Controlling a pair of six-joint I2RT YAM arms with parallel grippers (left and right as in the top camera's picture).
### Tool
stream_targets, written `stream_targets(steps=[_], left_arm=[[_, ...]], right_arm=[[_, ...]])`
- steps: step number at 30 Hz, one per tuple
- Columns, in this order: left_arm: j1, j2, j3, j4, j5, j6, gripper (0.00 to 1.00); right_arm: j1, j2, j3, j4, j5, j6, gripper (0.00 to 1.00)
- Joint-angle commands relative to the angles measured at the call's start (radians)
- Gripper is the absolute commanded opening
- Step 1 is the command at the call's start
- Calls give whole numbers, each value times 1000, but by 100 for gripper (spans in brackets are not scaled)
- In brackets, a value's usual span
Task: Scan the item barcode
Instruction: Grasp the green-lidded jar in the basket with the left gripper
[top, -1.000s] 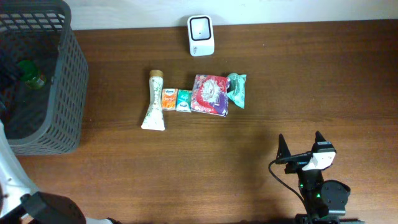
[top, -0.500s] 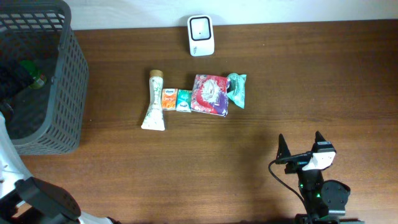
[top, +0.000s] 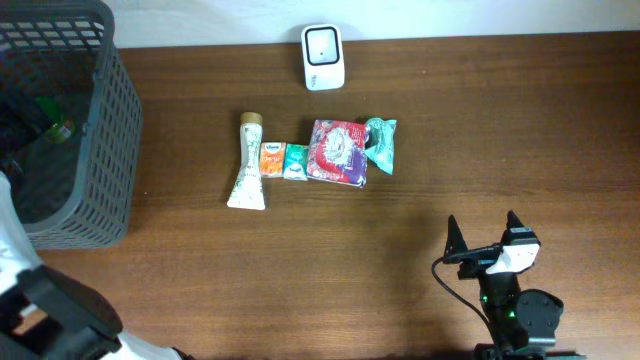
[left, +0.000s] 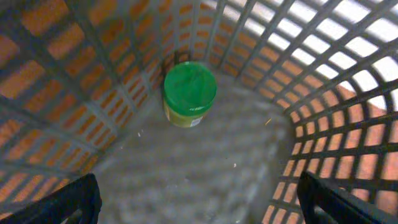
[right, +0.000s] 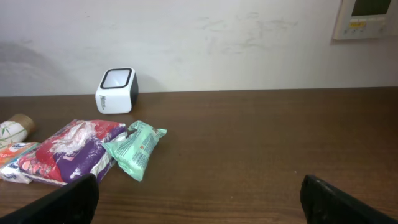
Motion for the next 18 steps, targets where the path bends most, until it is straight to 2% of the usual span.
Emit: stream_targets(steps=[1,5,7,12,16,18], left_arm=[[1,74,7,47,-2,23,99],[0,88,7,154,-9,23,99],[0,88,8,151,-24,24,99],[-15,89,160,-17,-51,42,100],[-27,98,185,-43,-124,41,99],[-27,99,185,-46,-110,41,99]], right_arm=[[8,-6,-7,-3,4,8,99],[8,-6,-7,-4,4,8,99],[8,-6,-7,-3,4,8,99],[8,-6,-7,-3,4,8,99],[8,-6,-7,-3,4,8,99],[8,-6,-7,-4,4,8,99]])
